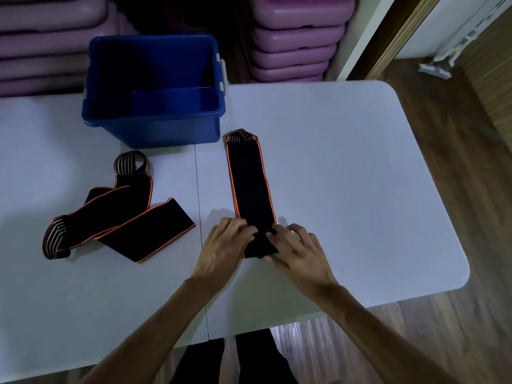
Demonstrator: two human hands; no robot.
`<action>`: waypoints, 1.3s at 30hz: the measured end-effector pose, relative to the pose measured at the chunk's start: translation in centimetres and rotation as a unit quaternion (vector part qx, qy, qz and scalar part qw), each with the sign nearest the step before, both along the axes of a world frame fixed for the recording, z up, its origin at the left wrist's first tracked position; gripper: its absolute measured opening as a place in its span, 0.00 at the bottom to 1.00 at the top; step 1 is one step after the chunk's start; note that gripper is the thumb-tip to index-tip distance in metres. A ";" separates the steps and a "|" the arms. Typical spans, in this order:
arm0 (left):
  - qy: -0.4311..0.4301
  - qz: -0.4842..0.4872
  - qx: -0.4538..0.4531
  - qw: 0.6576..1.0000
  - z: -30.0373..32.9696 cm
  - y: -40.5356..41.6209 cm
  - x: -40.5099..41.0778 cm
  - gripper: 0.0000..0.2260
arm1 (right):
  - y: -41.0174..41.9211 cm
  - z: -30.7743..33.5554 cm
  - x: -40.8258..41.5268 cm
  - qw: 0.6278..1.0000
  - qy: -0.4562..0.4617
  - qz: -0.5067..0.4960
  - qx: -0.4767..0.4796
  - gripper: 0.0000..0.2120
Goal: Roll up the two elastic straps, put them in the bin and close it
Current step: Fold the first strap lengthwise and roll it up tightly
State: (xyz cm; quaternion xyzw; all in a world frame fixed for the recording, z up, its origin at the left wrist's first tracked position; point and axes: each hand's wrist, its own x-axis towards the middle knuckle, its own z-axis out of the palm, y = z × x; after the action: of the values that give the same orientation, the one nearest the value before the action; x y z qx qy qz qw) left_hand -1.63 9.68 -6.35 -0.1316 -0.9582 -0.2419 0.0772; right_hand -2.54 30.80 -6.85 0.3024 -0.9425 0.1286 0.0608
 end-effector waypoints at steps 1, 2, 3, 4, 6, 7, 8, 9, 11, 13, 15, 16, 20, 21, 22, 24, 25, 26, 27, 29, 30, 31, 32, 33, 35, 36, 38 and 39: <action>0.010 -0.024 -0.001 1.000 -0.3 -0.4 0.4 0.09 | 0.0 0.0 -0.2 1.000 0.002 0.005 0.000 0.19; 0.011 -0.045 -0.008 0.999 -0.4 -0.7 0.8 0.12 | 0.1 0.0 -0.3 1.000 0.001 0.011 0.001 0.18; 0.005 -0.059 -0.026 0.998 -0.4 -1.1 1.1 0.16 | 0.1 0.0 -0.4 1.000 0.001 0.018 0.001 0.18; -0.009 -0.066 -0.051 0.996 -0.2 -1.1 1.4 0.20 | 0.2 0.0 -0.5 1.000 0.001 0.024 0.000 0.18; -0.029 -0.064 -0.084 0.994 0.1 -0.9 1.6 0.23 | 0.2 0.2 -0.7 0.999 0.005 0.035 -0.005 0.17; -0.030 -0.058 -0.087 0.994 0.1 -0.7 1.5 0.22 | 0.3 0.4 -0.9 0.999 0.006 0.038 -0.007 0.17; -0.028 -0.052 -0.084 0.995 0.1 -0.6 1.4 0.21 | 0.3 0.7 -1.2 0.999 0.003 0.044 -0.007 0.17; -0.026 -0.049 -0.081 0.995 0.1 -0.5 1.4 0.20 | 0.3 1.0 -1.4 0.999 -0.008 0.052 -0.003 0.18; -0.027 -0.048 -0.077 0.996 0.5 -0.5 1.2 0.22 | 0.2 1.4 -2.0 0.998 -0.032 0.058 0.010 0.20; -0.049 -0.047 -0.056 0.996 0.9 -0.7 0.9 0.25 | -0.2 1.7 -2.6 0.998 -0.044 0.044 0.010 0.20; -0.095 -0.042 -0.008 0.995 1.3 -0.9 0.2 0.26 | -0.5 1.8 -3.2 0.996 -0.076 0.041 -0.008 0.20; -0.114 -0.042 0.006 0.993 1.4 -1.1 -0.2 0.25 | -0.5 1.8 -3.4 0.994 -0.100 0.048 -0.016 0.22; -0.152 -0.043 0.024 0.987 1.2 -1.7 -1.5 0.23 | -0.4 2.4 -4.7 0.981 -0.180 0.057 -0.056 0.22; -0.160 -0.033 0.030 0.986 1.1 -1.8 -1.9 0.22 | -0.6 2.6 -4.9 0.975 -0.203 0.043 -0.081 0.21; -0.172 -0.021 0.038 0.984 1.1 -1.9 -2.3 0.21 | -0.9 2.8 -5.0 0.968 -0.227 0.022 -0.110 0.20; -0.209 -0.004 0.059 0.976 0.7 -2.2 -3.3 0.22 | -1.5 2.8 -5.0 0.954 -0.259 -0.011 -0.150 0.18; -0.224 -0.005 0.067 0.972 0.7 -2.2 -3.7 0.22 | -1.7 2.7 -5.0 0.953 -0.260 -0.017 -0.155 0.17; -0.227 -0.008 0.069 0.971 0.7 -2.3 -4.0 0.22 | -1.8 2.6 -5.1 0.954 -0.258 -0.016 -0.154 0.17; -0.219 -0.006 0.063 0.974 1.0 -2.4 -4.4 0.22 | -1.8 2.5 -5.1 0.954 -0.259 -0.012 -0.152 0.17; -0.155 0.041 0.049 0.986 1.7 -2.7 -5.2 0.21 | -2.0 2.5 -5.2 0.952 -0.264 -0.007 -0.157 0.16; -0.105 0.067 0.043 0.991 2.1 -2.5 -5.8 0.20 | -2.1 2.5 -5.2 0.951 -0.265 -0.008 -0.159 0.16; -0.062 0.080 0.033 0.994 2.5 -2.1 -6.6 0.19 | -2.2 2.6 -5.1 0.951 -0.265 -0.011 -0.159 0.16; -0.038 0.081 0.014 0.996 2.8 -1.5 -7.5 0.19 | -2.2 2.6 -4.9 0.952 -0.261 -0.012 -0.158 0.16; -0.038 0.070 -0.015 0.997 2.9 -0.6 -8.4 0.20 | -2.2 2.6 -4.7 0.954 -0.256 -0.010 -0.158 0.16; -0.102 0.033 -0.087 0.990 2.2 0.9 -9.7 0.23 | -2.1 2.7 -4.3 0.957 -0.245 -0.005 -0.157 0.15; -0.149 0.030 -0.119 0.981 1.5 1.1 -10.2 0.25 | -2.0 2.8 -4.0 0.959 -0.239 -0.002 -0.153 0.15; -0.207 0.051 -0.155 0.965 -0.1 0.4 -10.7 0.26 | -1.9 2.9 -3.6 0.965 -0.223 0.008 -0.135 0.16; -0.207 0.060 -0.159 0.964 -0.5 -0.2 -10.8 0.27 | -1.8 3.0 -3.5 0.968 -0.217 0.016 -0.125 0.16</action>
State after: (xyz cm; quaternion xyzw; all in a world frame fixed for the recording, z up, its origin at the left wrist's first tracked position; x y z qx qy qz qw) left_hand -12.41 9.44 -6.87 -0.0314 -0.9856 -0.1035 -0.1303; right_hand -6.02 28.98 -3.84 0.2721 -0.9048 0.3088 -0.1094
